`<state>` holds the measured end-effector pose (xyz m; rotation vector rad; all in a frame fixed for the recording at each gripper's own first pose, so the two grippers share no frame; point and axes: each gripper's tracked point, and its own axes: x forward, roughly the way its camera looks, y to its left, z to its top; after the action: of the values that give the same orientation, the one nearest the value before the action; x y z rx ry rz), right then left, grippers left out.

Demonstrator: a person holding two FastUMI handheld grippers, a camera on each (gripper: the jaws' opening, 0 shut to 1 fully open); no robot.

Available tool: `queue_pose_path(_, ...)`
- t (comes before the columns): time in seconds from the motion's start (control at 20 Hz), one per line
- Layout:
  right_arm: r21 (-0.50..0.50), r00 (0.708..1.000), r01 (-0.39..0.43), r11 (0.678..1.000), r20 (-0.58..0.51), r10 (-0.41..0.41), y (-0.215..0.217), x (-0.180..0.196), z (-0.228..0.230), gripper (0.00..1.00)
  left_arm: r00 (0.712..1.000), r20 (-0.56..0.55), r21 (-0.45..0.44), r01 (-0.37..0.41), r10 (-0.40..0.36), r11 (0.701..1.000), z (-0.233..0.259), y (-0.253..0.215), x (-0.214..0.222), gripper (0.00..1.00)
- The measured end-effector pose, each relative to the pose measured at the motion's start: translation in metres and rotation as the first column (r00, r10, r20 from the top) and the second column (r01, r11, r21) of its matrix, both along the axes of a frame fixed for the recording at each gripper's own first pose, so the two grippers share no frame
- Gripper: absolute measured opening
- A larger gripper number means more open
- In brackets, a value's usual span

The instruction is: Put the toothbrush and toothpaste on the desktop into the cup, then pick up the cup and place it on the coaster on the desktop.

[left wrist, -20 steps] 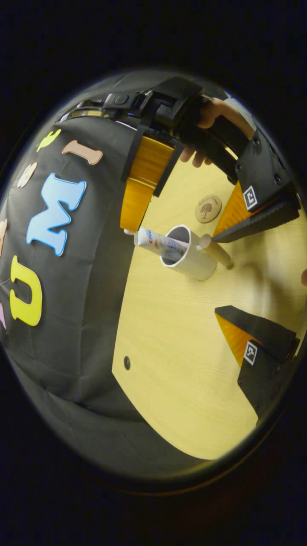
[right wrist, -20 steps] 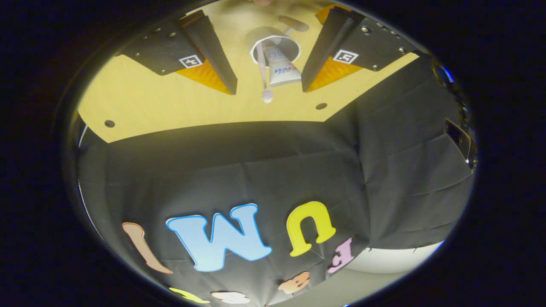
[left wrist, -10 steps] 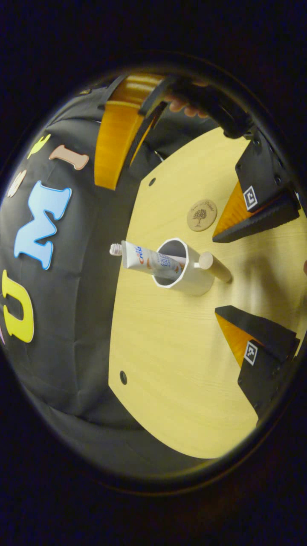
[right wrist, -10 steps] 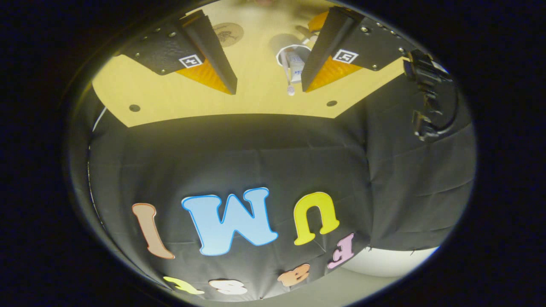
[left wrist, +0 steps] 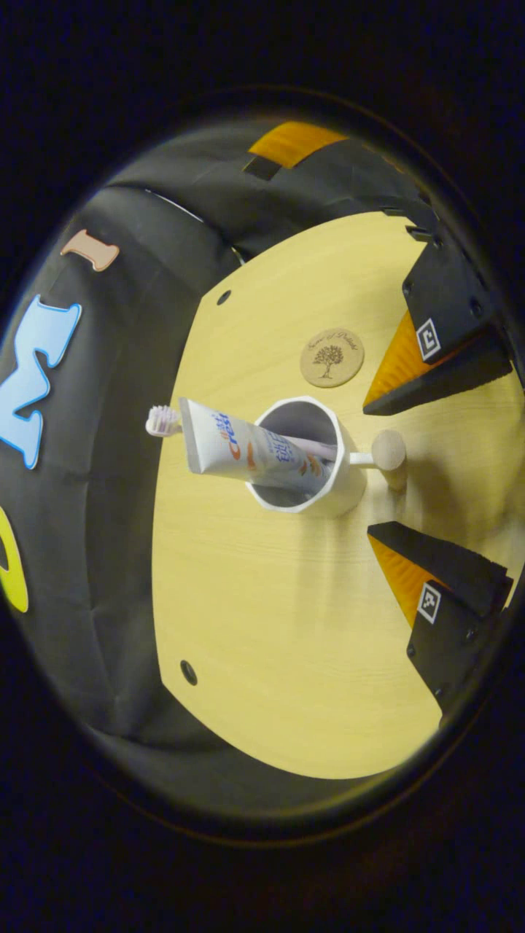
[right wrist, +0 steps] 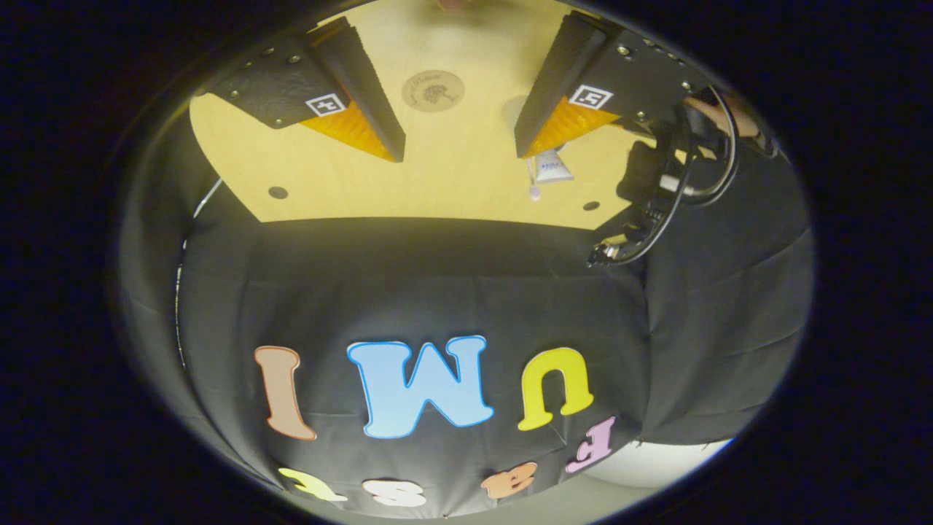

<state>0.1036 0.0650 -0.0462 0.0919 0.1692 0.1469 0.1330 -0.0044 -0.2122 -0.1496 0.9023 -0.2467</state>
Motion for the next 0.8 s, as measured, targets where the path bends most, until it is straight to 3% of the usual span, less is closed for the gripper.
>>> queue_pose_path(0.25,-0.032,0.997,0.044,0.999,-0.061,-0.046,-0.022,-0.022,-0.026,0.95,0.995,-0.096,0.048,0.035,-0.031,0.998,-0.014,0.000,0.006,0.95)
queue_pose_path(0.45,-0.038,0.993,0.062,0.997,-0.102,-0.065,-0.030,-0.034,-0.041,0.95,0.989,-0.142,0.039,0.044,-0.038,0.998,-0.017,-0.008,0.013,0.85)
queue_pose_path(0.5,-0.040,0.992,0.065,0.997,-0.106,-0.069,-0.031,-0.037,-0.042,0.95,0.987,-0.156,0.041,0.039,-0.033,0.998,-0.018,-0.008,0.015,0.77)
queue_pose_path(0.6,-0.038,0.991,0.069,0.997,-0.112,-0.073,-0.032,-0.042,-0.044,0.95,0.982,-0.187,0.026,0.023,-0.018,0.999,-0.024,-0.009,0.016,0.80)
queue_pose_path(0.75,-0.029,0.988,0.080,0.996,-0.129,-0.083,-0.036,-0.045,-0.049,0.95,0.974,-0.226,0.002,-0.014,0.014,1.000,-0.028,-0.010,0.018,0.73)
queue_pose_path(0.8,-0.021,0.987,0.083,0.996,-0.133,-0.085,-0.036,-0.046,-0.050,0.95,0.972,-0.232,0.005,-0.020,0.021,1.000,-0.030,-0.009,0.020,0.63)
